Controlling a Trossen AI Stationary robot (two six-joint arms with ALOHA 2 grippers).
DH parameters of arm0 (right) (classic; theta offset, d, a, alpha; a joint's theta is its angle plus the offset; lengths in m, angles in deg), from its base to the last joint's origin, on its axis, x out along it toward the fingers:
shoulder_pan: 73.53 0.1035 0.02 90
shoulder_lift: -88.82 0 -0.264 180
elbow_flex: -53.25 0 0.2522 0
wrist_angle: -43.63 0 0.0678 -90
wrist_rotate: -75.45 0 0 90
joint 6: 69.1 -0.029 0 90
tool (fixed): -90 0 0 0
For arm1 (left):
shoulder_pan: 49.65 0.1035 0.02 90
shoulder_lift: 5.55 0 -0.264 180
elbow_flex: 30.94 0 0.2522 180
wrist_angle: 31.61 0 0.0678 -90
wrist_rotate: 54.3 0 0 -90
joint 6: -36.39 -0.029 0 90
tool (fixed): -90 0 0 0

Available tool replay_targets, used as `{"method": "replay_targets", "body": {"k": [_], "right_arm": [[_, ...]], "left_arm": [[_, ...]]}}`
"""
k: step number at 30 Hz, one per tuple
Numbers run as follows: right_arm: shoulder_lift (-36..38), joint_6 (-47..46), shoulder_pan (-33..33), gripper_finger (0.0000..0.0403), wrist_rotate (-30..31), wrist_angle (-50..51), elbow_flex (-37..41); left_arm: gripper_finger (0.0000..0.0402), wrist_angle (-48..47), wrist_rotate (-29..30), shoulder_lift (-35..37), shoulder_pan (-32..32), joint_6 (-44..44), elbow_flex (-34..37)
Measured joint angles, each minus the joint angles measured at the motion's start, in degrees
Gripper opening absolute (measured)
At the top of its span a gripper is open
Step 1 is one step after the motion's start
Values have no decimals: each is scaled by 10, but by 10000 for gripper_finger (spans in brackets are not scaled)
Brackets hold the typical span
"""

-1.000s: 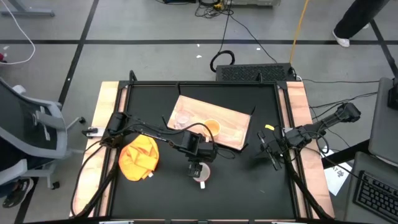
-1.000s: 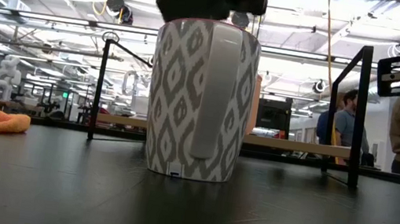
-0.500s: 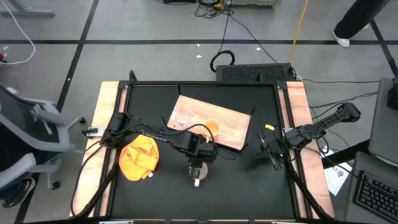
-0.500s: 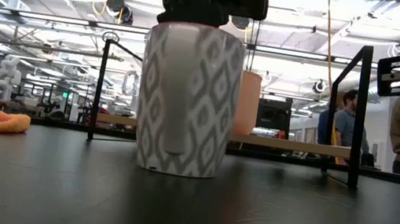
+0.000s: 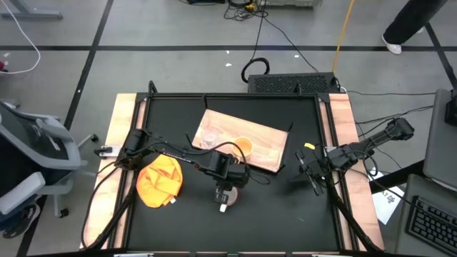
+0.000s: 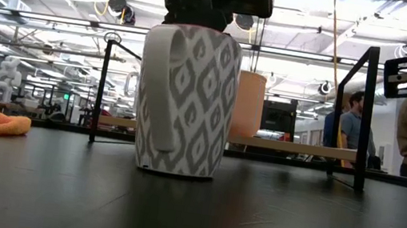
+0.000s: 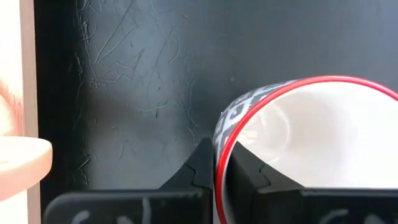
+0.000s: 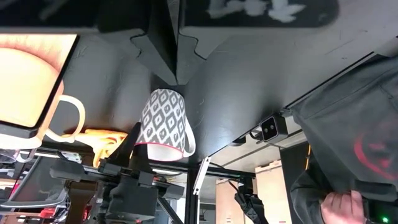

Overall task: Stack small to large cups/mugs on shelf
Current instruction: Put the gray patterned mug on the shelf

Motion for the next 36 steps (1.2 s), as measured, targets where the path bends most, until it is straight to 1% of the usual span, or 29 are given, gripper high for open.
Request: {"method": "replay_targets", "body": {"k": [7,13,16,23,36], "right_arm": [[0,0,0,0,0,0,0],[0,0,0,0,0,1,0],[0,-1,0,0,0,1,0],[0,-1,0,0,0,1,0],[0,-2,0,0,0,1,0]], "left_arm": [[19,0,0,1,-5,-29,0],[19,15,10,26,-10,-52,0],[19,14,19,40,-11,-49,0],[19,15,20,68,-12,-46,0],[19,11,20,68,-12,-40,0]]}}
